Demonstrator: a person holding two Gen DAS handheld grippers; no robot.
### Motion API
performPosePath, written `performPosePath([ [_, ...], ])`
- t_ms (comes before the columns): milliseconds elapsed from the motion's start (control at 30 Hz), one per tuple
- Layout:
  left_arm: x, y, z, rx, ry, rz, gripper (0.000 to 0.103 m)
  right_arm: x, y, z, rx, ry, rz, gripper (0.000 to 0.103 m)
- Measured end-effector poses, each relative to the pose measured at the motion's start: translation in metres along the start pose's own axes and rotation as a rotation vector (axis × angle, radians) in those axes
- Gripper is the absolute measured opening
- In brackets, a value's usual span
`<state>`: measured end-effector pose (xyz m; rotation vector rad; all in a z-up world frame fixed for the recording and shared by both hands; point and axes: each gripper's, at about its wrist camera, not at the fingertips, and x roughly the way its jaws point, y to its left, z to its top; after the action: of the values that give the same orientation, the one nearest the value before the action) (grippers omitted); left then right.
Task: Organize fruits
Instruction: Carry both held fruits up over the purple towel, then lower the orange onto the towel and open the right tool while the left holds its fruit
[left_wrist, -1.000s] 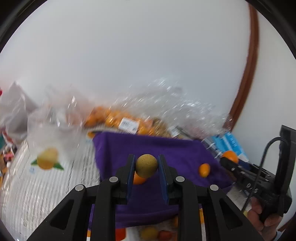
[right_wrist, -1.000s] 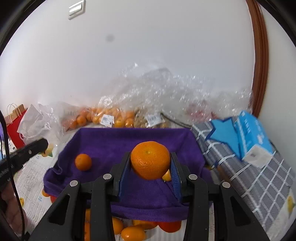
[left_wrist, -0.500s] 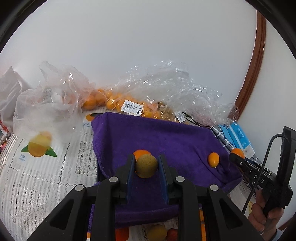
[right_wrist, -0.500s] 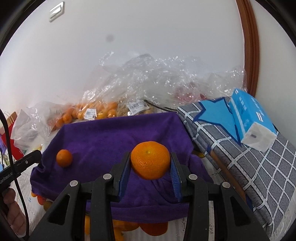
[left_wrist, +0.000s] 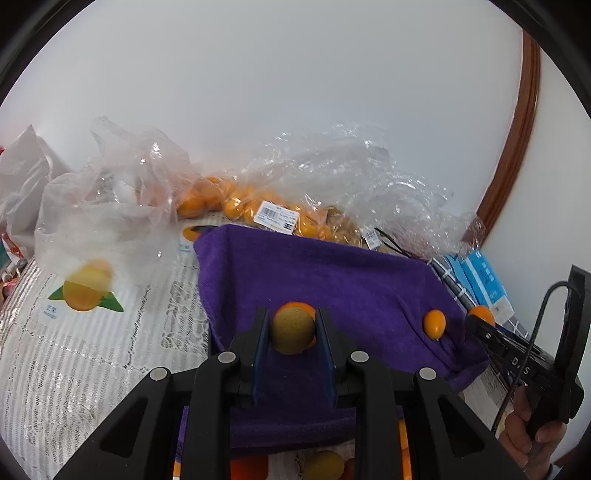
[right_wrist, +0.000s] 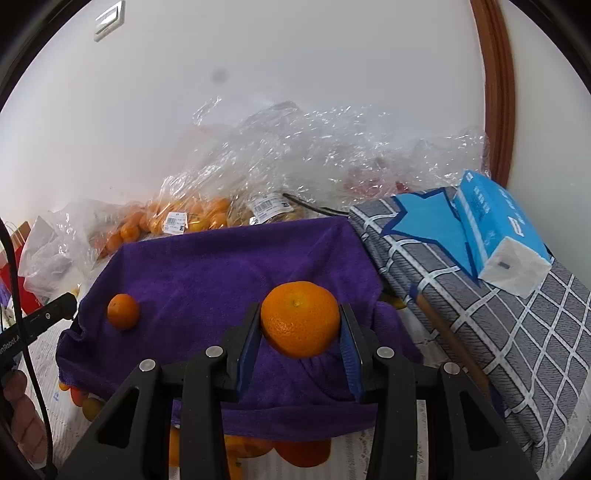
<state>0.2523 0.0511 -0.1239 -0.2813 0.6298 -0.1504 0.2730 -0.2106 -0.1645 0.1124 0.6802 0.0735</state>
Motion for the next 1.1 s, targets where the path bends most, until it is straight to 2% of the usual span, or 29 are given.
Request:
performPosePath([
  [167, 0.0, 0.015, 0.004, -0.075, 0.01, -0.053, 0.024, -0.001, -0.009, 0.001, 0.028, 0.006, 0.011, 0.04],
  [333, 0.004, 0.018, 0.003, -0.101, 0.032, -0.091, 0.024, 0.006, -0.005, -0.002, 0.01, 0.048, 0.03, 0.04],
  [500, 0.01, 0.005, -0.003, -0.042, 0.053, -0.073, 0.024, 0.012, 0.004, -0.006, -0.031, 0.084, 0.014, 0.04],
  [700, 0.015, -0.005, -0.008, 0.009, 0.085, -0.04, 0.024, 0.021, 0.004, -0.009, -0.02, 0.138, 0.029, 0.04],
  [1100, 0.024, -0.013, -0.012, 0.051, 0.131, -0.028, 0.024, 0.034, 0.008, -0.016, -0.026, 0.175, -0.003, 0.041],
])
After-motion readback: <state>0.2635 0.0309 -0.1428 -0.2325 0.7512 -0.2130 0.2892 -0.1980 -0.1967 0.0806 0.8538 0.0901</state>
